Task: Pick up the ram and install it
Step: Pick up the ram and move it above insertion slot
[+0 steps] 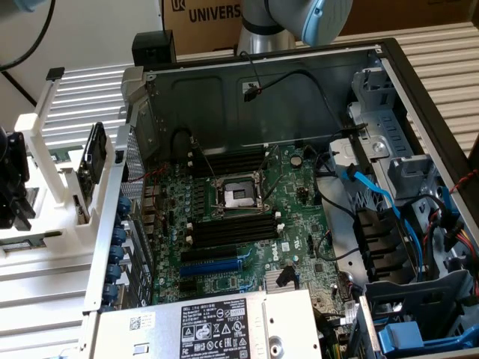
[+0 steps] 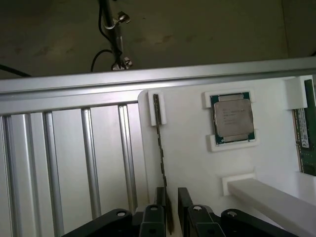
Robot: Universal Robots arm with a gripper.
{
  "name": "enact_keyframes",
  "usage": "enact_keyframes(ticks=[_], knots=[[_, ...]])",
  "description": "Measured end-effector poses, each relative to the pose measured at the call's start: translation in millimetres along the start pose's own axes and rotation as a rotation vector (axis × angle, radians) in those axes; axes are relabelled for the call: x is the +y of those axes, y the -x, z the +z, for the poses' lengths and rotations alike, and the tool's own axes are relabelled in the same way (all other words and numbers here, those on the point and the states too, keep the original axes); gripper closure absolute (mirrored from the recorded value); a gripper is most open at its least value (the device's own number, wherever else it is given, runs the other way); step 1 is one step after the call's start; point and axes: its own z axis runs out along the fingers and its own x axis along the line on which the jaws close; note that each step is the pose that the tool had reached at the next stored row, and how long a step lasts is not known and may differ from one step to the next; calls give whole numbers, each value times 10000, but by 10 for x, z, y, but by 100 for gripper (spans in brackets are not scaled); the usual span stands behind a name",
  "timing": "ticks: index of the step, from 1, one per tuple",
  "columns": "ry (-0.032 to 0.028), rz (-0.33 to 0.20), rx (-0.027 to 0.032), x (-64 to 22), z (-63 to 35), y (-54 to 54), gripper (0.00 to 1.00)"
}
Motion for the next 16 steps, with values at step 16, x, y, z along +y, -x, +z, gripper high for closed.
enact_keyframes(ticks=[16], knots=[[80,-960,88,7,66,-5,75]])
